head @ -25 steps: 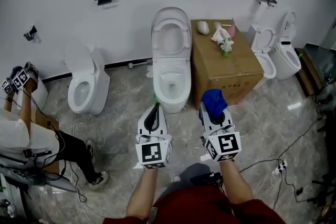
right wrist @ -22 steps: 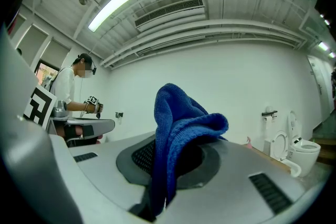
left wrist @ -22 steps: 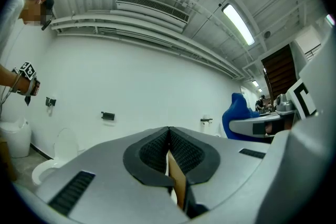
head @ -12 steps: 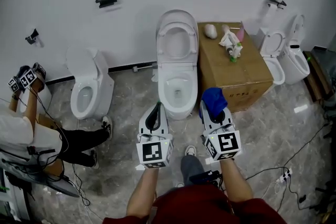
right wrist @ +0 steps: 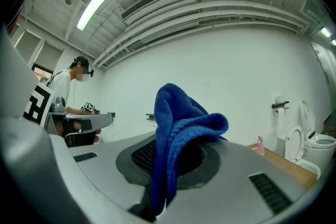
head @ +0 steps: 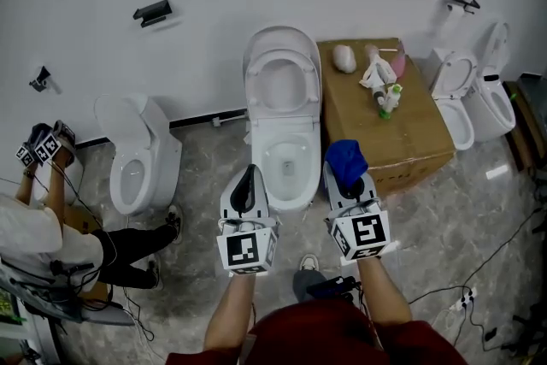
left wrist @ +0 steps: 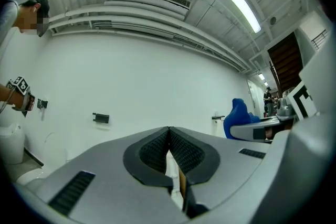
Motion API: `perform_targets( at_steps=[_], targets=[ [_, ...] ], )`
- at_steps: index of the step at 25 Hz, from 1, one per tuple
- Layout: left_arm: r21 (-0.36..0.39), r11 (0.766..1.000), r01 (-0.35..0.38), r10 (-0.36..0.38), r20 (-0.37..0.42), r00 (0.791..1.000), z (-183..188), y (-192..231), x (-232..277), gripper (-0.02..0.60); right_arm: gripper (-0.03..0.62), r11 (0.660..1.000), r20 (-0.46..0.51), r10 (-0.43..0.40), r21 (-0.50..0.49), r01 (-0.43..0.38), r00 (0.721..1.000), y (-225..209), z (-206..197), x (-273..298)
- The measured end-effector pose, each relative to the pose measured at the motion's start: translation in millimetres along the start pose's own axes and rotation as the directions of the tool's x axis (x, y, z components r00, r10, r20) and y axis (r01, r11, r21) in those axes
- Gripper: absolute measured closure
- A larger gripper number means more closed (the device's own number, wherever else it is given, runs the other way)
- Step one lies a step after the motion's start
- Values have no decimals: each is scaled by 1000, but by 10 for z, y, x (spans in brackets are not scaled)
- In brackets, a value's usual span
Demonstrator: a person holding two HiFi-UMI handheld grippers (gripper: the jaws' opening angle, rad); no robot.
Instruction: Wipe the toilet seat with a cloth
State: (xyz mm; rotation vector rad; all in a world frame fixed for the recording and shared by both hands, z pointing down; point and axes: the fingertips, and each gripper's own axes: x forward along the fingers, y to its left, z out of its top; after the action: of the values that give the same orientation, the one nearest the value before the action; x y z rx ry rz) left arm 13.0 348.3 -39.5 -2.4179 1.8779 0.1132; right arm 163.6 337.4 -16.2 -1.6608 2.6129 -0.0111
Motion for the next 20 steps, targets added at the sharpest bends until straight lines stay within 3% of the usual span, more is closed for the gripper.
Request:
perform_targets(
  at_steps=[9,20],
  targets=[
    [12,1000,-20,20,-31,999,-255,148,930,565,534,999,-25,31,22,-30,999,-469,-194,854],
    [-13,1000,-16,15,-37,999,-592,888,1722,565,534,1000,-68,8,-1,-9,998,-402,-526,1866]
  ],
)
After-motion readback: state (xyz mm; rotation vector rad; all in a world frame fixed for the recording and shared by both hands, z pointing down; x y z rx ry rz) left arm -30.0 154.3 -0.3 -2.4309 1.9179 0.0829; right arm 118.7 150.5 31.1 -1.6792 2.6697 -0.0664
